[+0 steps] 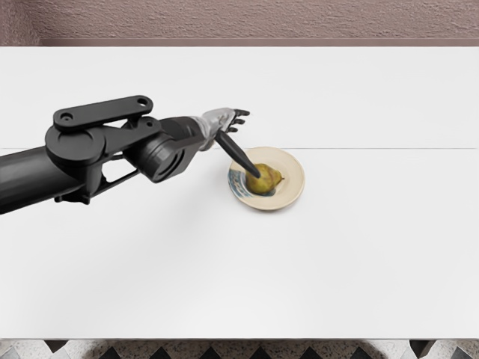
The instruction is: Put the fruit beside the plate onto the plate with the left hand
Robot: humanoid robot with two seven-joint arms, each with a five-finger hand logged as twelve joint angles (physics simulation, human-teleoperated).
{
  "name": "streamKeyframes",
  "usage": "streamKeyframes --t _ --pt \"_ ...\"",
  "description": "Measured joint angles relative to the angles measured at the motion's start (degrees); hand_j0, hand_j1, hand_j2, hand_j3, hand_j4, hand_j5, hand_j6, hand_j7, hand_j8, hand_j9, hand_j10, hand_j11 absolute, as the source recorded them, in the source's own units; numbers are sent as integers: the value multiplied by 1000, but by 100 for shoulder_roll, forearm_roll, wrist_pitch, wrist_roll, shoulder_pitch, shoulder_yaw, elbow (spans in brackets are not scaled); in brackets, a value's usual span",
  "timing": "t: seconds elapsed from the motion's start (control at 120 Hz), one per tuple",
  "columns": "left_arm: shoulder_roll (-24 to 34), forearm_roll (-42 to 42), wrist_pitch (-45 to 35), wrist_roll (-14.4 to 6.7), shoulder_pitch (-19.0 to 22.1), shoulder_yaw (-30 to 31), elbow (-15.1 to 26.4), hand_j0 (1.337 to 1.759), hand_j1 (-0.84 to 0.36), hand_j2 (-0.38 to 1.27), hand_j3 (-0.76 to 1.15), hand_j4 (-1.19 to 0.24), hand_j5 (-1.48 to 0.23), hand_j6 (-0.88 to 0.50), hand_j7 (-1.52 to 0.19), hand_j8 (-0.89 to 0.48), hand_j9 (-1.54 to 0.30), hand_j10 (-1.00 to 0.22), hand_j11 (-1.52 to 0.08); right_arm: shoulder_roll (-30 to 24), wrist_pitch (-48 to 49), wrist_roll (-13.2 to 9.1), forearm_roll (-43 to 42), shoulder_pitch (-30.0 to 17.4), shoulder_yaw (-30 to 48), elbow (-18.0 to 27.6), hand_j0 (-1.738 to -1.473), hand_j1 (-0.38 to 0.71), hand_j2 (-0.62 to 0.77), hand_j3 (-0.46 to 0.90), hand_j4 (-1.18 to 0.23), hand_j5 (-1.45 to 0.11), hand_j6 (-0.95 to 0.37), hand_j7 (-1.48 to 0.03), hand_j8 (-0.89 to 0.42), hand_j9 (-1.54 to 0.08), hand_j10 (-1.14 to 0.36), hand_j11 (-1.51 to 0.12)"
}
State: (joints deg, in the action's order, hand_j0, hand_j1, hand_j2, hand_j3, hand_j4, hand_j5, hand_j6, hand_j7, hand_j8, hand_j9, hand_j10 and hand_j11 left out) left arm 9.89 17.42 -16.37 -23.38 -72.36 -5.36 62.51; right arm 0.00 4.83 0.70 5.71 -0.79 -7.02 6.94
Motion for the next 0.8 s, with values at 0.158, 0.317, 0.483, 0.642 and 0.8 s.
streamKeyframes --t 0.158,0.317,0.483,0.642,0.8 --pt "610 -654 58 -8 -13 -111 86 1658 327 13 0 -20 -27 -19 -26 -15 -26 -20 -26 0 0 0 0 0 -1 0 -1658 -349 0 0 0 0 0 0 0 0 0 0" --pt "1681 -1476 773 -37 9 -141 294 1658 339 6 0 -8 -12 -7 -12 -5 -12 -8 -12 0 0 0 0 0 0 0 -1658 -349 0 0 0 0 -1 0 0 0 0 0" --pt "2590 -1967 2079 -50 79 -147 535 1658 344 2 0 -3 -5 -3 -5 -2 -5 -3 -5 0 0 0 0 0 -1 0 -1658 -349 0 0 0 0 0 0 0 0 0 0" --pt "3307 -2165 3328 -45 132 -148 601 1658 347 1 0 -1 -2 -1 -2 -1 -2 -1 -2 0 0 0 0 0 -1 0 -1658 -349 0 0 0 0 0 0 0 0 0 0" --pt "3847 -2329 4251 -38 203 -148 617 1658 348 0 0 0 -1 0 -1 0 -1 0 -1 0 0 0 0 0 0 0 -1658 -349 0 0 0 0 0 0 0 0 0 0"
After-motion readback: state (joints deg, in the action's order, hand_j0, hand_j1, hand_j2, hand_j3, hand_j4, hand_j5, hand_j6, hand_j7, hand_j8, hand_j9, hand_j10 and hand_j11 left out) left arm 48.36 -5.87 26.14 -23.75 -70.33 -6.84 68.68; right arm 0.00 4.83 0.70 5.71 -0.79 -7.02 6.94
